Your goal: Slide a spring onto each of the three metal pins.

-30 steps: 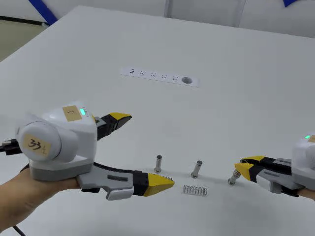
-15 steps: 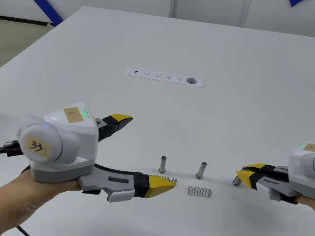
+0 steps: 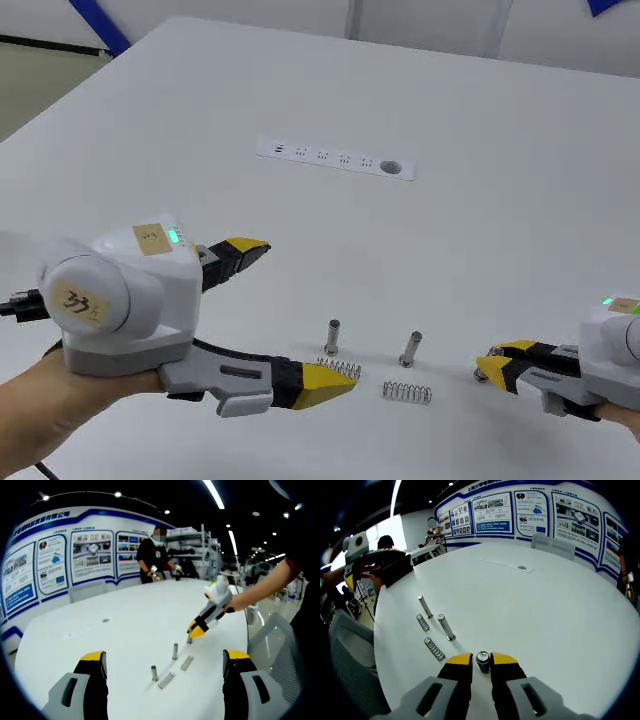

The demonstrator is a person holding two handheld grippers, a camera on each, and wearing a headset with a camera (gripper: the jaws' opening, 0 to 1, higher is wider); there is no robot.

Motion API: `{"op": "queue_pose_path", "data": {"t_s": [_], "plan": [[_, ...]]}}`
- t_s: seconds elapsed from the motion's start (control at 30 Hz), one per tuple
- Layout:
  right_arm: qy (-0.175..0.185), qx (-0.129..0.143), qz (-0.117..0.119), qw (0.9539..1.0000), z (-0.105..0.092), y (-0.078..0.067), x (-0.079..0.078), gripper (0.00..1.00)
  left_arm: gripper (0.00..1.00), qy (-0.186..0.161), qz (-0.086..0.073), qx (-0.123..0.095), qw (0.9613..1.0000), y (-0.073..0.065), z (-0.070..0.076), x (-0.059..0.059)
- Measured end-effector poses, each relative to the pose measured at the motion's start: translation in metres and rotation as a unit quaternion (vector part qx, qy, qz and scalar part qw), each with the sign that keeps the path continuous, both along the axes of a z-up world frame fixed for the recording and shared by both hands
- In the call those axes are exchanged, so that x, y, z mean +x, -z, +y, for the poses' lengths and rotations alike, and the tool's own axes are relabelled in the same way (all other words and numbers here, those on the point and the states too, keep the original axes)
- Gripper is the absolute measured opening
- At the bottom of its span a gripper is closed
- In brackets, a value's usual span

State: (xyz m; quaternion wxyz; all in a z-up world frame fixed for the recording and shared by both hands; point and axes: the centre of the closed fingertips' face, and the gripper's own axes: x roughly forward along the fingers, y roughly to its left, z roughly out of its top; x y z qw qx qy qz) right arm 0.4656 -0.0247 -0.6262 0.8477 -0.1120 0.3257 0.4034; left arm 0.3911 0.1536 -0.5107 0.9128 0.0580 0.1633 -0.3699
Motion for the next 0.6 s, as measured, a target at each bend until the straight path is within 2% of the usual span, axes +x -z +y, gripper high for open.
{"op": "queue_pose_path", "data": {"t_s": [0.27, 0.43, 0.6], "plan": [[-0.004, -0.005, 0.006, 1.0000, -0.001, 0.001, -0.002, 0.19, 0.98, -0.001, 0.000, 0.000, 1.0000, 0.000, 0.002, 0.000], [-0.008, -0.010, -0.009, 0.9999, -0.005, -0.009, -0.002, 0.20, 0.98, -0.002, -0.002, 0.000, 1.0000, -0.001, 0.002, 0.000], [-0.030, -0.024, -0.031, 0.9988, -0.008, -0.025, -0.003, 0.22, 0.98, -0.002, -0.003, -0.001, 1.0000, -0.002, 0.003, -0.002]]}}
